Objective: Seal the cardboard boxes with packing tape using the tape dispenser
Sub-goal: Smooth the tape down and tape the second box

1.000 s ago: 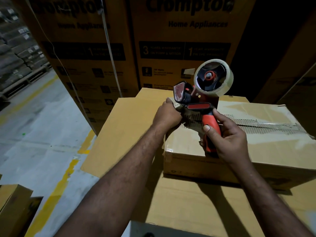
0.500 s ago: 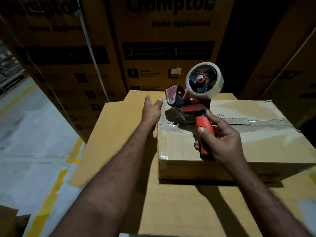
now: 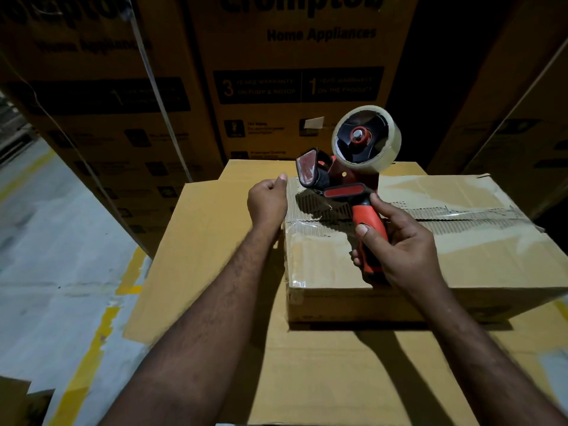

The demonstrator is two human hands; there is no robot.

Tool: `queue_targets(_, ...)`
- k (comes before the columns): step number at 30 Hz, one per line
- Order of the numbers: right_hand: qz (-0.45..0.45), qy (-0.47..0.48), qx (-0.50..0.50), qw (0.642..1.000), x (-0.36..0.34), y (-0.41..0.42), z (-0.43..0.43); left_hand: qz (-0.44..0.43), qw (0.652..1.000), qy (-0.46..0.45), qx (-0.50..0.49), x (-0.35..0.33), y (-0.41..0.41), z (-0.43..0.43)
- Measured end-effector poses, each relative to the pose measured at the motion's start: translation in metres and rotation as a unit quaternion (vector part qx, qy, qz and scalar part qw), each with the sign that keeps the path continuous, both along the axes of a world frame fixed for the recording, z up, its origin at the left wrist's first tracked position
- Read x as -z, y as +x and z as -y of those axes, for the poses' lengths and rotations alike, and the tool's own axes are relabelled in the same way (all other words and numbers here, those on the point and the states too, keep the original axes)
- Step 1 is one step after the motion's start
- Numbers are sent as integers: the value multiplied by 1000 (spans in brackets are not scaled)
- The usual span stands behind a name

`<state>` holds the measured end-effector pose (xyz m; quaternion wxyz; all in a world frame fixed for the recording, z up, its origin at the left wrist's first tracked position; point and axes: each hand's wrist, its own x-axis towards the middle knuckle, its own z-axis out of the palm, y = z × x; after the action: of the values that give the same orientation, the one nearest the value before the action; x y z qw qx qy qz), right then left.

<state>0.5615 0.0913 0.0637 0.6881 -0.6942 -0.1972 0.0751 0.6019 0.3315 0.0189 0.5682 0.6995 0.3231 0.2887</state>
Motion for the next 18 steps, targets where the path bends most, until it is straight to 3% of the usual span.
queue_targets(6,20,-13,-3,1000,0,-1,3,-68,987,111,92,-12,-36,-1)
queue_targets(8,22,-8,-5,1000,-1,-3,3,-90,986,112,80,-20,-62,5)
queue_targets(11,31,-9,-6,999,-2,-2,0,19,999,15,45,-29,-108,36)
queue_targets(14,46,-20,-13,999,1,0,-3,156,969,-153,116,-23,-135,75)
queue_targets(18,57,-26,-18,998,2,2,1,162,968,-122,146,-4,-140,89)
